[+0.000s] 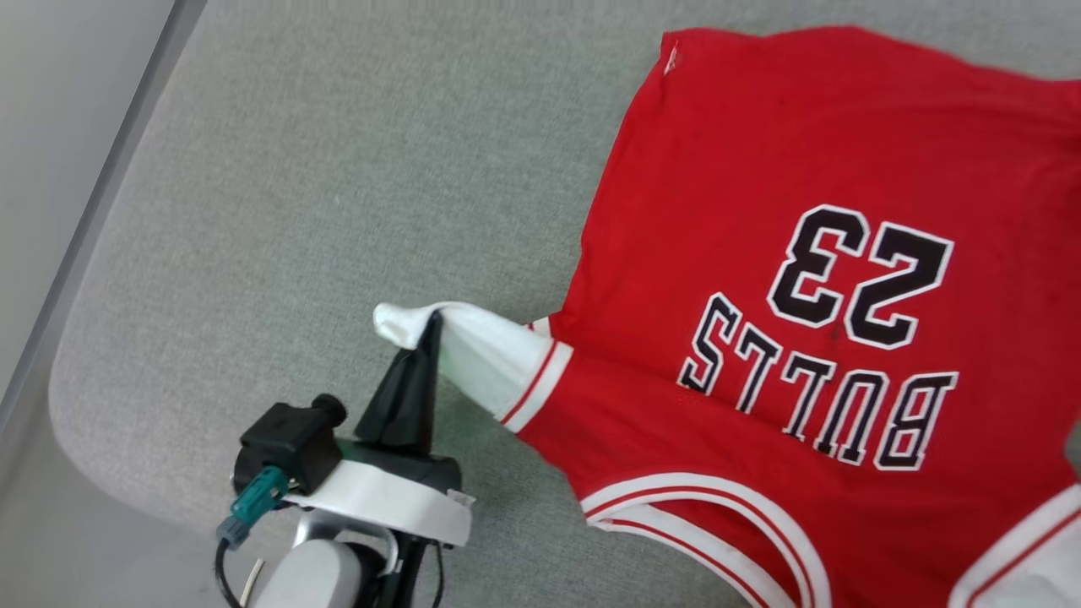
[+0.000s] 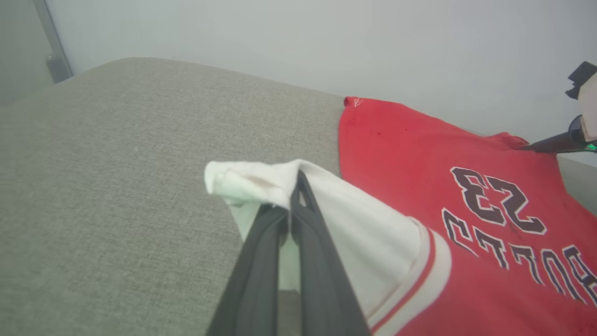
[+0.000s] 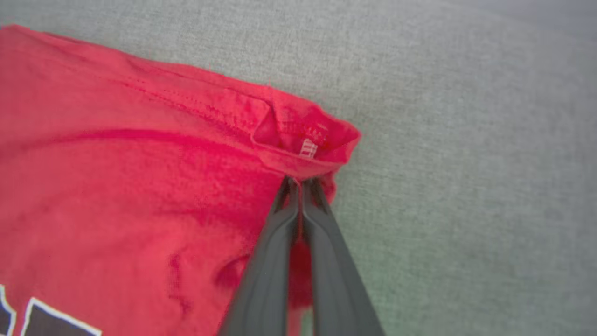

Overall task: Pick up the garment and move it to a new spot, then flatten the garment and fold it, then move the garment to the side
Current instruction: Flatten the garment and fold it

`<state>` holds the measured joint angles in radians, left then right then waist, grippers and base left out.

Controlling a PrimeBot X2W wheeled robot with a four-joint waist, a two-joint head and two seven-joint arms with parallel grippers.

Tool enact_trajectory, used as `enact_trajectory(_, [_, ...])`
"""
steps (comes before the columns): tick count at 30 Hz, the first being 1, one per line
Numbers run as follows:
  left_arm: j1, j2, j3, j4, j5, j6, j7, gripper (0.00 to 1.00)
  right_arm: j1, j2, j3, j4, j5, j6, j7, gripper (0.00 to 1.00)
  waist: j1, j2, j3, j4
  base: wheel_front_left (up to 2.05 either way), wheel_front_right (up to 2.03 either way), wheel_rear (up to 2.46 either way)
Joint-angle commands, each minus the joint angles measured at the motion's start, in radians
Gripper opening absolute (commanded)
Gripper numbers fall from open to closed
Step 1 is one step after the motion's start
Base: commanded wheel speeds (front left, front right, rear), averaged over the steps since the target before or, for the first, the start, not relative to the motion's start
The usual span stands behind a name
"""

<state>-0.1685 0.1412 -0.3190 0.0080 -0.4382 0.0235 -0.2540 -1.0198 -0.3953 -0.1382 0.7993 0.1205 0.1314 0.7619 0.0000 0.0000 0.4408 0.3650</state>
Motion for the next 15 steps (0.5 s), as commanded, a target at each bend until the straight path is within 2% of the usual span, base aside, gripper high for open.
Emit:
enact_trajectory(1, [0.013, 0.011, 0.012, 0.003, -0.005, 0.009, 0.002, 0.0, 0.036, -0.023, 0.017, -0.03, 0.021, -0.001, -0.017, 0.0, 0.0, 0.0, -0.052, -0.038, 0.0, 0.0, 0.0])
enact_trajectory(8, [0.07, 0.052, 0.057, -0.007, -0.022, 0.046, 0.032, 0.0, 0.243, -0.076, 0.049, -0.199, 0.111, -0.001, -0.058, 0.0, 0.0, 0.0, -0.145, -0.105, 0.0, 0.0, 0.0])
enact_trajectory(15, [0.139, 0.093, 0.102, -0.021, -0.04, 0.084, 0.064, 0.0, 0.608, -0.015, -0.089, -0.442, 0.161, -0.001, -0.04, 0.0, 0.0, 0.0, -0.226, -0.175, 0.0, 0.0, 0.0])
